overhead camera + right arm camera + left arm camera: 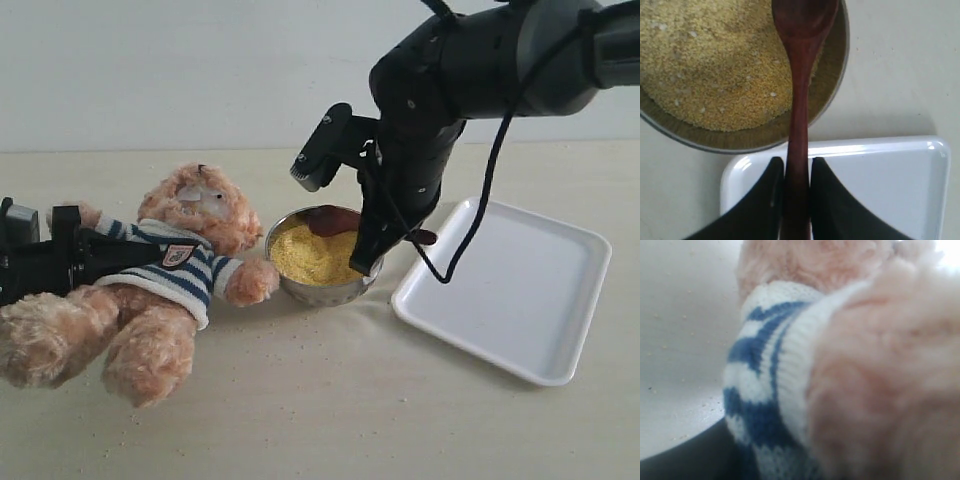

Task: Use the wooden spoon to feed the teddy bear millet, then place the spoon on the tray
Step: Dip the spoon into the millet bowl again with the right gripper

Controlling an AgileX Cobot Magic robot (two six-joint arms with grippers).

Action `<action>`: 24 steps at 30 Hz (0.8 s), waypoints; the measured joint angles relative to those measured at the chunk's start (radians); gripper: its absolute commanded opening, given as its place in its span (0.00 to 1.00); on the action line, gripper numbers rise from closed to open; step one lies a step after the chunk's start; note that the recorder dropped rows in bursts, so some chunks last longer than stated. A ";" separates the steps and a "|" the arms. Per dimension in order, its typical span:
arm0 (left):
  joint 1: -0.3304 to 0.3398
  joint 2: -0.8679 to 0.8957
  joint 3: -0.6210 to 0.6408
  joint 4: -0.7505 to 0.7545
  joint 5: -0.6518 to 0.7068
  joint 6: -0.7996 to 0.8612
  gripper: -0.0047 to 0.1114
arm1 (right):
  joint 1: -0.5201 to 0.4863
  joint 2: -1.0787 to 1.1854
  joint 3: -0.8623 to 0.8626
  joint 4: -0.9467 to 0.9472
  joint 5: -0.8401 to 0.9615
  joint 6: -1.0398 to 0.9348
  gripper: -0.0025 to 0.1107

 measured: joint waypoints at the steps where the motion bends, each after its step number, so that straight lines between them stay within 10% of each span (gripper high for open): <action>1: 0.000 0.000 0.000 0.000 0.000 0.000 0.08 | 0.012 0.002 0.000 -0.002 -0.006 0.000 0.02; 24: 0.000 0.000 0.000 0.000 0.000 0.006 0.08 | 0.087 0.004 -0.001 -0.040 0.014 -0.008 0.02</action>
